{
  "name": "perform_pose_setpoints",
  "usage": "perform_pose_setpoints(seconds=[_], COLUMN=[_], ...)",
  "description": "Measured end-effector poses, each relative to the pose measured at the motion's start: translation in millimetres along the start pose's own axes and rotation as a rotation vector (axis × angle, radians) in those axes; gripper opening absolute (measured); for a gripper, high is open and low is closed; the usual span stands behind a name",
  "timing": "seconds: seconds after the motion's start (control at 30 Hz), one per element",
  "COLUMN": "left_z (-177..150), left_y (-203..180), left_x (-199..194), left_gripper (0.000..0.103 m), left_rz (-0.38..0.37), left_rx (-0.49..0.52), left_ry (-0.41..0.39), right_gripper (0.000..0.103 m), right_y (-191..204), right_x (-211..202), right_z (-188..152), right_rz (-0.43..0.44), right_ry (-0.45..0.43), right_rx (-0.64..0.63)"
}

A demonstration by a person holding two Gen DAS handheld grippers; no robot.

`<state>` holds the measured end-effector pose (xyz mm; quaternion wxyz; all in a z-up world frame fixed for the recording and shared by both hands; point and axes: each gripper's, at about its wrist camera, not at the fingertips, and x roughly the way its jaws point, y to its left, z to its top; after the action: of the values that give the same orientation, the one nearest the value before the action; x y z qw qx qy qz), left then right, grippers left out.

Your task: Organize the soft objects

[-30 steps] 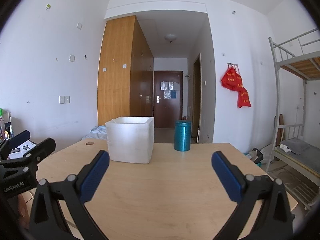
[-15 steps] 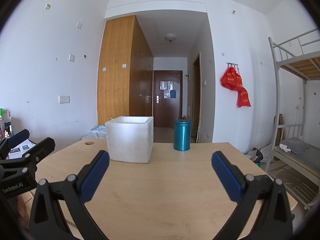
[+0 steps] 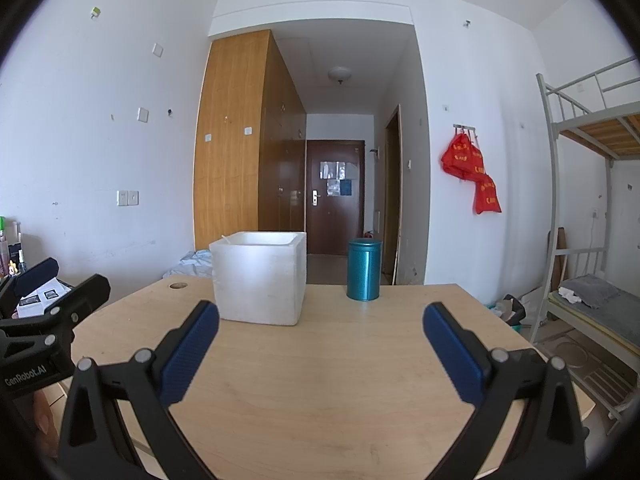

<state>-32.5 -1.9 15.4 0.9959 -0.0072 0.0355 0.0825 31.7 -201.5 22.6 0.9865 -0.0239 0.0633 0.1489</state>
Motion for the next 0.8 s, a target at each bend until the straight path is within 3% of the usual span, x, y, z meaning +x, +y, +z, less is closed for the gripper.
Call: perform_pose_setpoints(seconds=[0.8], left_z=[1.5], left_y=[-1.1], left_x=[-6.3], left_gripper=[0.103], left_rz=[-0.010], left_rx=[-0.002], left_ry=[-0.003], right_gripper=[0.103], right_y=[-0.3], right_x=[0.5], right_z=[0.4], right_rz=[0.001], right_ry=[0.002], right_rx=[0.000])
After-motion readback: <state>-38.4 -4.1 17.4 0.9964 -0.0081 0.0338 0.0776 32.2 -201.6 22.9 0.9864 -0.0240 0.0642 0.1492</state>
